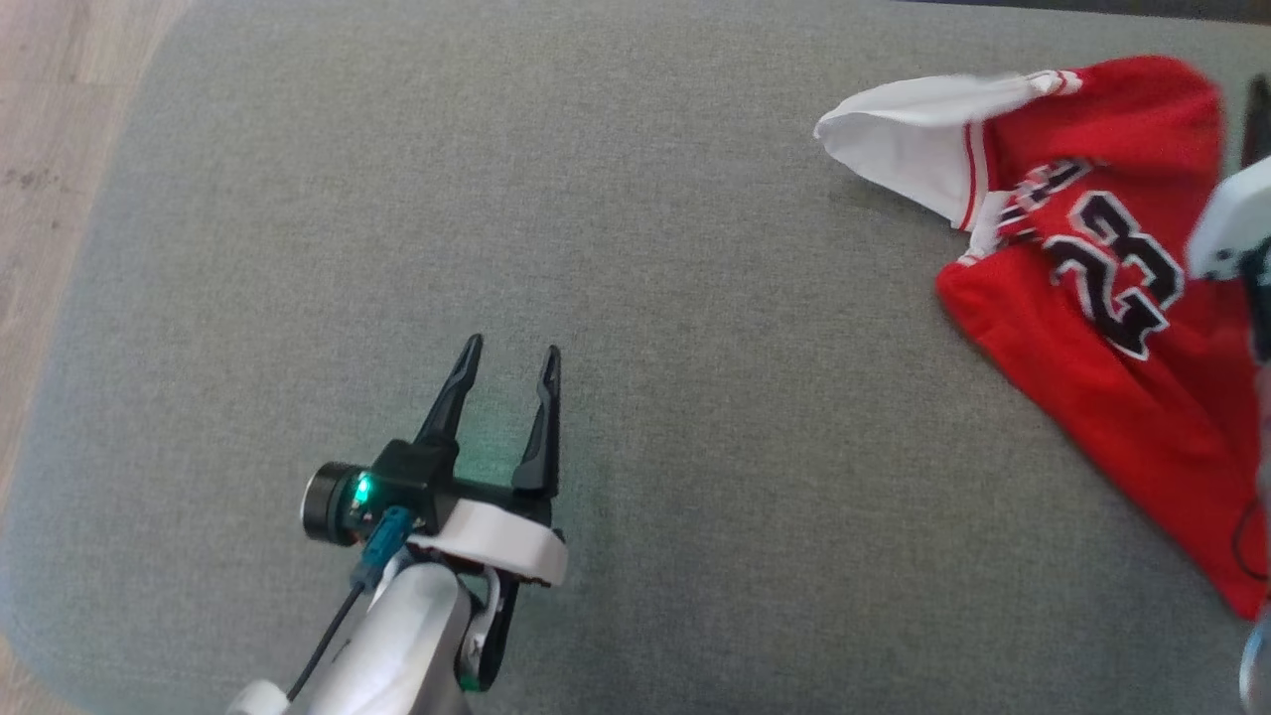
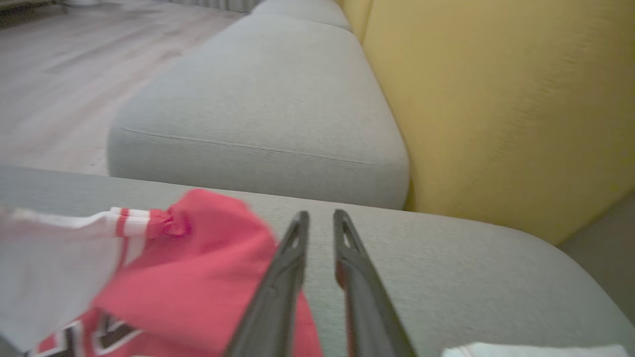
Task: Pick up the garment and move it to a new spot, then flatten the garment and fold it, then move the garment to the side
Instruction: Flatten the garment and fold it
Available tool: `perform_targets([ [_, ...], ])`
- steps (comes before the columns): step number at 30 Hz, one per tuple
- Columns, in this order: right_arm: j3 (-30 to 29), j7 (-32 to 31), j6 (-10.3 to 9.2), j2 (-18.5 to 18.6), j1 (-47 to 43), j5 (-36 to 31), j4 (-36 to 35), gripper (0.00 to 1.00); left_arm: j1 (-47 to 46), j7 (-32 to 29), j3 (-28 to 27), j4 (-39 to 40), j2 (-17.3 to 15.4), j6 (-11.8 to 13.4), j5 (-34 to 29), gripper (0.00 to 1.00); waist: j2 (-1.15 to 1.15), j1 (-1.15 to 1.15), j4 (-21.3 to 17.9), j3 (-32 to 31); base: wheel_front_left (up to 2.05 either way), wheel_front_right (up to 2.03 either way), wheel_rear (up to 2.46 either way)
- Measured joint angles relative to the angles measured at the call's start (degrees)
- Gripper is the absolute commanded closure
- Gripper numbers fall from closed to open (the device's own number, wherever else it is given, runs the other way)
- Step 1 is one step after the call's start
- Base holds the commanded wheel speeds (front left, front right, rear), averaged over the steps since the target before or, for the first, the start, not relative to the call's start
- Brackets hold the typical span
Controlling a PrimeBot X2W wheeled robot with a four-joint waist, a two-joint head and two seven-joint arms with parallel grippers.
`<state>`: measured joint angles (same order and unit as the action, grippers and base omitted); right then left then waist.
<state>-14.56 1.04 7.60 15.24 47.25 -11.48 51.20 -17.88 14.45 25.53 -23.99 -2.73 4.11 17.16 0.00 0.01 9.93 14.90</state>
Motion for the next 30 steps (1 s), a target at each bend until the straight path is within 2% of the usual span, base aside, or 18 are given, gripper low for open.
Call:
perform_targets([
  [3, -2.9, 2.0, 0.00, -0.5, 1.1, -1.6, 1.1, 0.00, -0.7, 0.0, 0.4, 0.0, 0.1, 0.0, 0.0, 0.00, 0.00, 0.00, -0.1, 0.2, 0.00, 0.00, 0.00],
  [7, -2.4, 6.7, 0.00, -4.1, 1.6, -2.8, 2.0, 0.00, -0.7, 0.0, 0.2, -0.5, 0.1, 0.4, 0.0, 0.00, 0.00, 0.00, -0.7, -0.4, 0.00, 0.00, 0.00],
  [13, 3.9, 12.3, 0.00, -9.5, -0.4, 0.6, 1.2, 0.00, -0.4, 0.0, -1.1, -1.1, 0.1, 0.4, 0.0, 0.00, 0.00, -0.01, -2.1, -2.7, 0.00, 0.00, 0.00],
  [17, 10.6, 13.1, 0.00, -11.4, -8.3, 5.9, -2.2, 0.00, 0.9, 0.0, -1.8, -1.3, 0.1, 0.4, -0.1, 0.00, 0.00, -0.01, -3.6, -4.5, 0.00, 0.00, 0.00],
  [25, 17.6, 13.2, 0.00, -11.6, -25.0, 15.1, -14.3, 0.00, 3.9, 0.0, -3.5, -1.5, 0.0, -0.2, -0.7, 0.00, 0.00, -0.02, -6.7, -7.8, 0.00, 0.00, 0.00],
  [30, 20.1, 12.4, 0.00, -11.8, -31.3, 16.4, -18.8, 0.00, 5.6, 0.0, -3.7, -1.6, 0.0, -0.6, -1.2, 0.00, 0.00, -0.02, -8.0, -9.3, 0.00, 0.00, 0.00],
])
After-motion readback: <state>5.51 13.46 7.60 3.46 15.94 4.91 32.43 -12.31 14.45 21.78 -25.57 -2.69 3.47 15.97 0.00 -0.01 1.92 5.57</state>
